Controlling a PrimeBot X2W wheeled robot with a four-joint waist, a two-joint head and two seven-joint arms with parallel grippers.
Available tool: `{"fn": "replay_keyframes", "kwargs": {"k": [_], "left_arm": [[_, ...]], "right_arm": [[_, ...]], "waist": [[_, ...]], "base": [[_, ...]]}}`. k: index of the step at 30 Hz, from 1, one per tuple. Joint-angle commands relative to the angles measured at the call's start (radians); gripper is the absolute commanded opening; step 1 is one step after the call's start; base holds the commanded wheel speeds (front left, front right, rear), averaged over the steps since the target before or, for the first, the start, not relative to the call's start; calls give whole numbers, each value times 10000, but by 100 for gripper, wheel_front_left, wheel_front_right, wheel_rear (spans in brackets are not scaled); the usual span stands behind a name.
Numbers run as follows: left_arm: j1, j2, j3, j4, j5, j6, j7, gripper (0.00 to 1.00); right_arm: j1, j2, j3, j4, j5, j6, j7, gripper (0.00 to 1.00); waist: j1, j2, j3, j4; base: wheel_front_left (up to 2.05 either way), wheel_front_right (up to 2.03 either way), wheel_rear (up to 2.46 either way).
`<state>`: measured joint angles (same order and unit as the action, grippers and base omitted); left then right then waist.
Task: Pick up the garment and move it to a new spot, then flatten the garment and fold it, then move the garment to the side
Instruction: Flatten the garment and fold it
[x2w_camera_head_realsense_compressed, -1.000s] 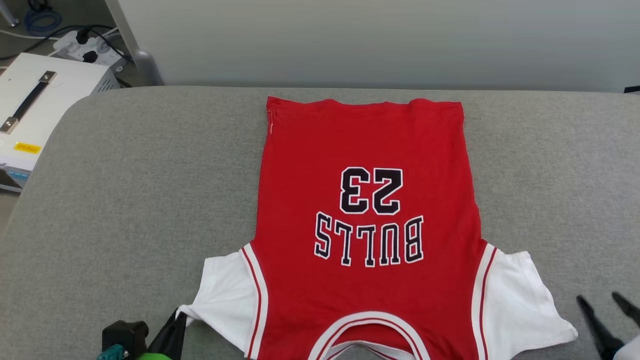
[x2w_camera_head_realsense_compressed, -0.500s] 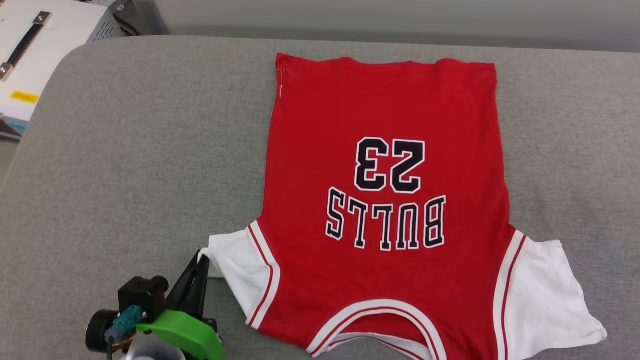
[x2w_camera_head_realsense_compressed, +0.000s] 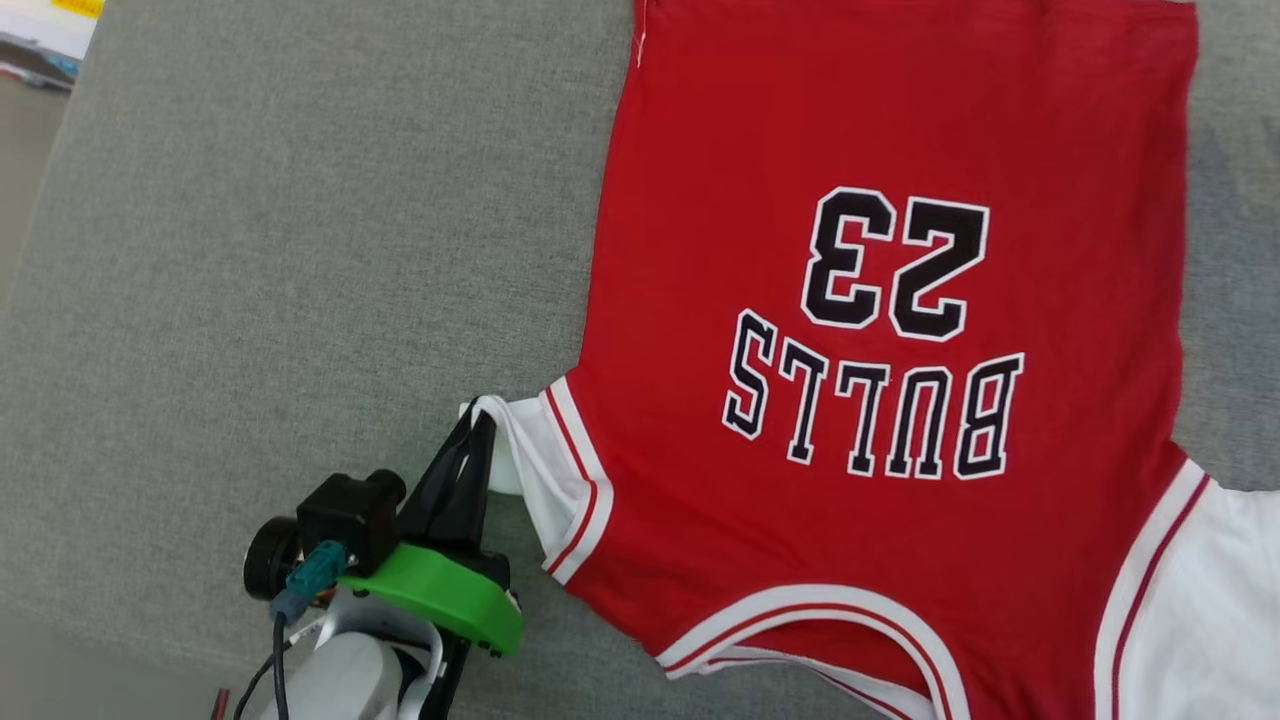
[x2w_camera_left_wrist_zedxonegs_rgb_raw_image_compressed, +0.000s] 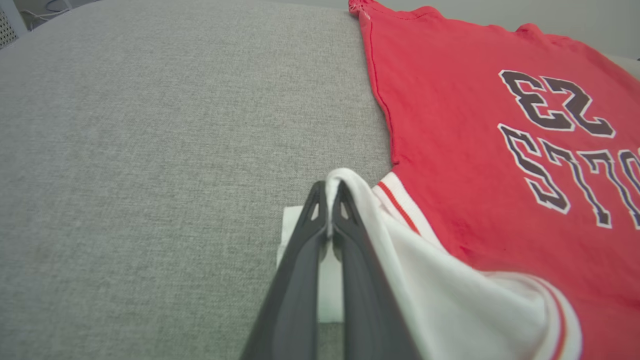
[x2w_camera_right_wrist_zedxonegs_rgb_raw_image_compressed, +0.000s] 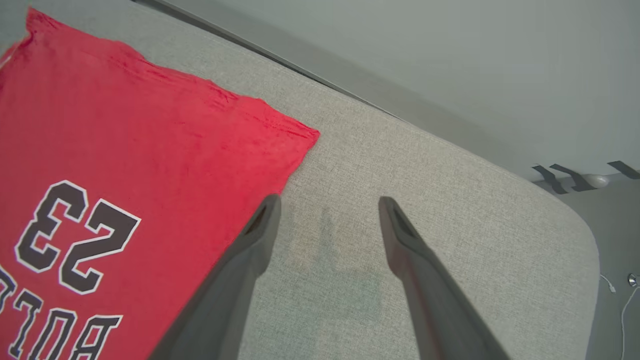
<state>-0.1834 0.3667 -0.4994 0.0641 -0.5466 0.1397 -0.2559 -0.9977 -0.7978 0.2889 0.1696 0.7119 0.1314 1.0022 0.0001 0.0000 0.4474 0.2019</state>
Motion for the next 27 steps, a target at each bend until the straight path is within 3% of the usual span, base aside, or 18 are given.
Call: {"fn": "replay_keyframes", "kwargs": {"k": [1,11,15,21,23,27], "left_arm": [[-263,-120,82,-30,154,-96,-59,0],[-664,-861,358,-277,856,-591,-59,0],[-804,-1081,476,-227,1059,-805,-59,0],[-830,-1265,743,-13,1296,-1037,-59,0],[-810,-1297,850,63,1351,-1105,-59,0],[-754,-1346,1022,248,1459,-1230,-59,0]], "right_arm": [[-395,104,114,283,-103,-7,366,100],[-1844,680,592,1800,-1049,-7,1124,100],[-1647,821,761,2305,-1121,-7,1032,100],[-653,435,1727,2511,-897,-7,1511,100],[-533,324,1840,2483,-755,-7,1494,0],[-628,249,1777,2441,-622,-7,1109,0]], "waist": [[-1,0,1008,778],[-1,0,2256,1384],[-1,0,2474,1508],[-1,0,2401,1434],[-1,0,2332,1386],[-1,0,2146,1264]], "base": [[0,0,0],[0,0,0],[0,0,0],[0,0,0],[0,0,0],[0,0,0]]}}
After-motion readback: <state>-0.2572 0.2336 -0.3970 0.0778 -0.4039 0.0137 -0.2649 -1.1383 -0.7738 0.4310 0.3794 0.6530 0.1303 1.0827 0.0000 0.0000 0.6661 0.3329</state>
